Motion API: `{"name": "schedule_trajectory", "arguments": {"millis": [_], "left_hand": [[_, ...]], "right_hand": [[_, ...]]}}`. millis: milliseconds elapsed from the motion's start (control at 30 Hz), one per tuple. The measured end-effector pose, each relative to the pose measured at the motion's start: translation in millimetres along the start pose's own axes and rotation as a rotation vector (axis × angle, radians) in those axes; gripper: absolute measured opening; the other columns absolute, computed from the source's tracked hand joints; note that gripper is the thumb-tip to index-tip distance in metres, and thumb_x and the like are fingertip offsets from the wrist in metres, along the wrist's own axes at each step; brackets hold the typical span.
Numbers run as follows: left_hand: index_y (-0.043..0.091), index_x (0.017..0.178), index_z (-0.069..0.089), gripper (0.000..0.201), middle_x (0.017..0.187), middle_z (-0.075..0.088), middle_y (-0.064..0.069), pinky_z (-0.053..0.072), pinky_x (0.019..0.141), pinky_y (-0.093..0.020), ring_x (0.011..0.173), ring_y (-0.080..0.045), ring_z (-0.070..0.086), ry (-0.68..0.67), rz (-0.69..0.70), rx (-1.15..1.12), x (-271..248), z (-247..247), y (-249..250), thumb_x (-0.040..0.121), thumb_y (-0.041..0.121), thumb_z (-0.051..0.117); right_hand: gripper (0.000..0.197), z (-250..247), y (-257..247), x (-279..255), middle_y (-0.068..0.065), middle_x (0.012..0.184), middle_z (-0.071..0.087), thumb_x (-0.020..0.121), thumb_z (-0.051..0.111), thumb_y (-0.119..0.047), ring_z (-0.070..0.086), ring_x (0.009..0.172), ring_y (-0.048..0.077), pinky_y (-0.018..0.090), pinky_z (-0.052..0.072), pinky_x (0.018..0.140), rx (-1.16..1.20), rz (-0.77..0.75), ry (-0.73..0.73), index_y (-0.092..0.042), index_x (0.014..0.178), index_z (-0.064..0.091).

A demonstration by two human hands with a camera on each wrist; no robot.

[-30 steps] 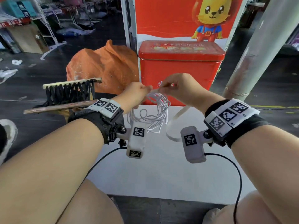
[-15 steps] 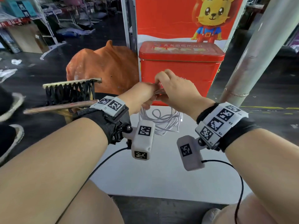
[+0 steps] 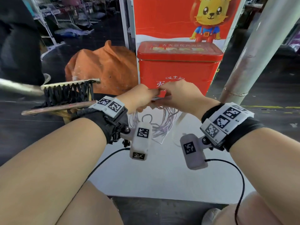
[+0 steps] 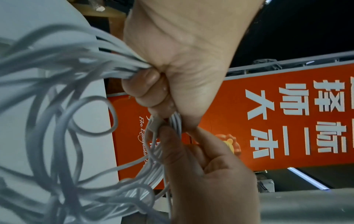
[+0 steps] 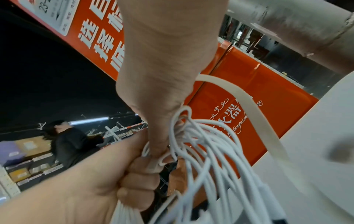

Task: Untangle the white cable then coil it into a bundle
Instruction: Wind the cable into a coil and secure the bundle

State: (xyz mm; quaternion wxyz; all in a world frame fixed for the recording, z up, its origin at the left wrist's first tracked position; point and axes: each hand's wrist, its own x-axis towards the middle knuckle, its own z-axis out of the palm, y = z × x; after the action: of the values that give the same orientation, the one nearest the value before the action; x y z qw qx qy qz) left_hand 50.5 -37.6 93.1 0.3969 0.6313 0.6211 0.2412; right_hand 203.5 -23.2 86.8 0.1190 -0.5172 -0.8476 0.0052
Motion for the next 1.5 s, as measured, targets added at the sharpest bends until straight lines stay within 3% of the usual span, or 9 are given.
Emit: {"name": "schedule_trajectory", "arguments": {"millis": [100, 267, 500, 833, 933, 1133, 1267, 1400, 1500], "left_hand": [[0.008, 0.068, 0.052, 0.036, 0.031, 0.043, 0.007, 0.018, 0.038, -0.016, 0.042, -0.012, 0.023, -0.049, -0.091, -0.046, -3, -2, 5, 0.094, 0.032, 0.049], [0.016, 0.061, 0.041, 0.039, 0.04, 0.024, 0.007, 0.01, 0.036, -0.015, 0.034, -0.007, 0.014, -0.147, -0.182, -0.104, 1, -3, 6, 0.096, 0.033, 0.043], [0.015, 0.065, 0.04, 0.031, 0.04, 0.027, 0.006, 0.013, 0.037, -0.017, 0.038, -0.011, 0.016, -0.066, -0.106, -0.176, 3, 2, 11, 0.093, 0.028, 0.044], [0.015, 0.06, 0.04, 0.038, 0.038, 0.027, 0.007, 0.016, 0.037, -0.014, 0.036, -0.011, 0.019, -0.039, -0.009, -0.242, 1, 6, 17, 0.095, 0.029, 0.045], [0.016, 0.07, 0.046, 0.031, 0.04, 0.028, 0.008, 0.017, 0.037, -0.016, 0.037, -0.01, 0.019, -0.053, 0.052, -0.269, 0, 3, 14, 0.097, 0.031, 0.045], [0.016, 0.069, 0.046, 0.031, 0.041, 0.032, 0.007, 0.018, 0.037, -0.015, 0.036, -0.009, 0.023, 0.004, 0.125, -0.301, 0, 5, 12, 0.098, 0.029, 0.046], [0.015, 0.1, 0.055, 0.018, 0.048, 0.039, 0.005, 0.024, 0.037, -0.014, 0.034, -0.007, 0.031, 0.043, 0.192, -0.281, 1, 6, 12, 0.099, 0.029, 0.044], [0.016, 0.069, 0.051, 0.035, 0.041, 0.035, 0.007, 0.018, 0.04, -0.017, 0.04, -0.012, 0.024, -0.034, 0.128, -0.301, 1, 5, 13, 0.098, 0.036, 0.045], [0.018, 0.067, 0.053, 0.036, 0.043, 0.036, 0.005, 0.018, 0.04, -0.018, 0.038, -0.011, 0.024, -0.061, 0.109, -0.295, 1, 4, 11, 0.097, 0.036, 0.046]], "right_hand": [[0.04, -2, -7, -6, 0.001, 0.088, 0.064, 0.088, 0.05, -0.057, 0.061, 0.081, 0.026, 0.03, 0.04, 0.059, -0.159, -0.086, 0.065, -0.021, 0.104, 0.054], [0.043, 2, -15, -8, 0.007, 0.099, 0.065, 0.094, 0.041, -0.051, 0.063, 0.088, 0.031, 0.031, 0.037, 0.063, -0.343, -0.128, 0.049, -0.014, 0.112, 0.053], [0.027, 4, -17, -8, 0.008, 0.092, 0.066, 0.094, 0.045, -0.033, 0.062, 0.078, 0.032, 0.03, 0.033, 0.058, -0.313, -0.016, 0.124, -0.011, 0.106, 0.054], [0.048, 6, -14, -11, 0.015, 0.075, 0.068, 0.086, 0.06, -0.024, 0.065, 0.064, 0.036, 0.03, 0.035, 0.054, -0.182, -0.013, 0.319, -0.005, 0.129, 0.05], [0.052, 5, -13, -12, 0.016, 0.07, 0.067, 0.082, 0.063, -0.023, 0.063, 0.059, 0.036, 0.032, 0.04, 0.053, -0.082, -0.02, 0.384, -0.005, 0.13, 0.051], [0.041, 1, -8, -9, 0.014, 0.093, 0.068, 0.086, 0.054, -0.034, 0.063, 0.084, 0.035, 0.034, 0.046, 0.067, -0.024, 0.095, 0.333, -0.01, 0.12, 0.056], [0.037, 5, -3, -8, 0.016, 0.09, 0.067, 0.087, 0.054, -0.026, 0.063, 0.078, 0.037, 0.035, 0.043, 0.063, -0.066, 0.019, 0.36, -0.007, 0.118, 0.056], [0.034, 7, -3, -12, 0.014, 0.065, 0.064, 0.075, 0.062, -0.019, 0.059, 0.048, 0.033, 0.031, 0.041, 0.045, -0.036, -0.093, 0.467, -0.002, 0.104, 0.062], [0.036, 5, -6, -11, 0.014, 0.08, 0.067, 0.081, 0.062, -0.02, 0.064, 0.064, 0.035, 0.034, 0.045, 0.054, -0.044, -0.042, 0.39, -0.004, 0.113, 0.059]]}}
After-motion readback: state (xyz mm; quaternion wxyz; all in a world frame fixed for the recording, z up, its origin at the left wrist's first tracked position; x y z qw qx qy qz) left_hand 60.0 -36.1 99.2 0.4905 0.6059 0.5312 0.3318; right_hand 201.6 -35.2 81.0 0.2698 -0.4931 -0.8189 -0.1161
